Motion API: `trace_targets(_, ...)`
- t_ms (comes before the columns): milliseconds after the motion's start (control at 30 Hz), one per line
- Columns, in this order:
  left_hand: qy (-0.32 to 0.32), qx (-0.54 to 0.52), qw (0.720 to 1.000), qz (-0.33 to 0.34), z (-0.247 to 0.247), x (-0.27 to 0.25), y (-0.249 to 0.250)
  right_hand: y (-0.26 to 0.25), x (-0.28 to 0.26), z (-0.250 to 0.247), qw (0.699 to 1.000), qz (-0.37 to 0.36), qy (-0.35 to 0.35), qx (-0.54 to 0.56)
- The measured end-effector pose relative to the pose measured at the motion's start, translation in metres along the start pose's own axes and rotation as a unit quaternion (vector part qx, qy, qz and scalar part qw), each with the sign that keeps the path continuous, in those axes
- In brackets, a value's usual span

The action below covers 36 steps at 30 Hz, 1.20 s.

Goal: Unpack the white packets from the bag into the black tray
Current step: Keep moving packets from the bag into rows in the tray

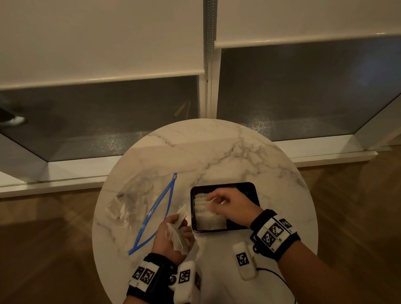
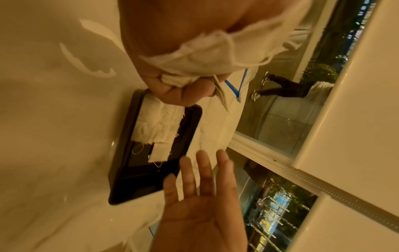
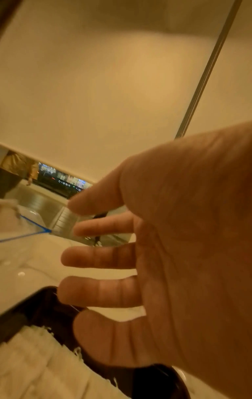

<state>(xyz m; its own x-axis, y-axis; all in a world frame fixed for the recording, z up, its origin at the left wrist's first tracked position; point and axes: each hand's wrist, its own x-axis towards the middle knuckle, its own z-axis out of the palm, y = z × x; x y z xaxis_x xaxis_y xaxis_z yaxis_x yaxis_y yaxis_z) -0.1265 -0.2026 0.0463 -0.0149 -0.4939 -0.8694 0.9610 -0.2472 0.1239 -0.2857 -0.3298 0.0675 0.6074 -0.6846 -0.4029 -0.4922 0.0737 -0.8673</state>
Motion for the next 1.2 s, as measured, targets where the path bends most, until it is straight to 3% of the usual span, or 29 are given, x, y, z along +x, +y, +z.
trace_targets(167, -0.026, -0.027, 0.999, 0.04, 0.007, -0.003, -0.005, -0.022, -0.024, 0.023, 0.991, -0.061, -0.115, -0.005)
trace_targets(267, -0.042, -0.023, 0.995, 0.083, 0.007, -0.001, -0.006, -0.025, -0.027, 0.031, 0.988, -0.065, -0.138, -0.019)
trace_targets(400, -0.093, 0.0, 0.992, 0.083, 0.007, -0.003, -0.01, -0.027, -0.029, 0.038, 0.99, -0.072, -0.113, -0.044)
trace_targets(900, -0.06, 0.068, 0.987, 0.131, 0.011, -0.015, -0.017, -0.029, -0.035, 0.052, 0.987, -0.1, -0.052, -0.113)
trace_targets(1200, -0.061, 0.059, 0.988, 0.131, 0.019, -0.033, -0.016, -0.033, -0.039, 0.044, 0.987, -0.107, 0.033, -0.119)
